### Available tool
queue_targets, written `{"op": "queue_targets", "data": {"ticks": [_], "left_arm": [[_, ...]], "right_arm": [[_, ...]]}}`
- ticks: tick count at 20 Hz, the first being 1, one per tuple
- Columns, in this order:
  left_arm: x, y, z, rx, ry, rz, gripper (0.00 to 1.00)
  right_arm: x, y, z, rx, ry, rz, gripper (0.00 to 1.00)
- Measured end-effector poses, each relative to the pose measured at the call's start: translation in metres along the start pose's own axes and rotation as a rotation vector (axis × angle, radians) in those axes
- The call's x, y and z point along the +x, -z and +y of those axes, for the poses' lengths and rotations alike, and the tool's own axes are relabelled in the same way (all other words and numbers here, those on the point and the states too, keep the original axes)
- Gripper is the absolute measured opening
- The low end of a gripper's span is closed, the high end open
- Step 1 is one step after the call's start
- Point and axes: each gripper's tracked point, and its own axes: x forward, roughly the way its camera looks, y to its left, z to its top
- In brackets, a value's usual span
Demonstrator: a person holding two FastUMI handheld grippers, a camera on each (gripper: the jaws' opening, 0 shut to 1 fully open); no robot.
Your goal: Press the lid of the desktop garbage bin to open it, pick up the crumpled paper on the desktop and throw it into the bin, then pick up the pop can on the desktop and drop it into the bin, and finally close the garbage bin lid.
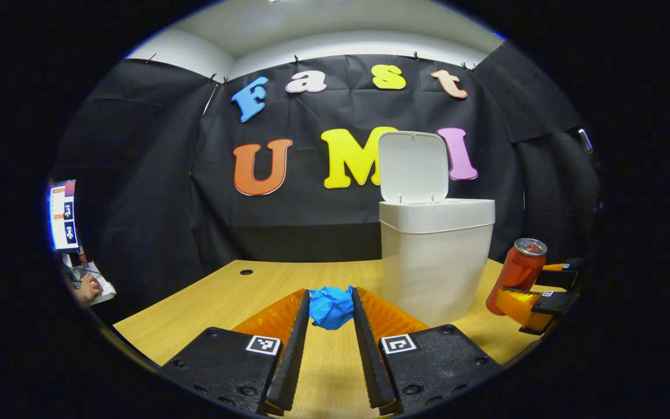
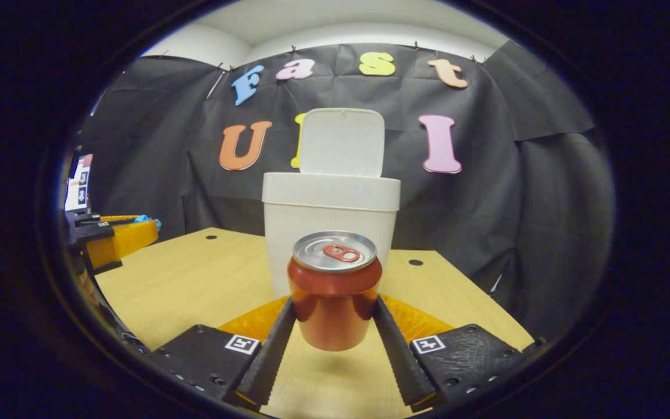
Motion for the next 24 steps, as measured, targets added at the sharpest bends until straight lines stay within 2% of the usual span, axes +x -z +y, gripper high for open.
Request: {"op": "queue_targets", "data": {"ticks": [8, 12, 19, 22, 24], "left_arm": [[-0.012, -0.036, -0.034, 0.062, -0.003, -0.044, 0.48], [-0.013, -0.043, -0.043, 0.059, -0.030, -0.024, 0.48], [0.010, -0.087, -0.079, 0.082, 0.021, -0.068, 0.48], [0.035, -0.111, -0.097, 0.115, 0.039, -0.110, 0.48], [0.055, -0.133, -0.102, 0.118, 0.003, -0.199, 0.48]], "right_arm": [[-0.017, -0.012, -0.014, 0.100, -0.020, 0.010, 0.80], [-0.023, -0.020, -0.039, 0.067, 0.043, -0.011, 0.80], [-0.036, -0.036, -0.071, 0.102, 0.104, -0.054, 0.80], [-0.037, -0.037, -0.092, 0.131, 0.155, -0.053, 0.80], [-0.037, -0.036, -0.099, 0.170, 0.160, -0.047, 0.80]]}}
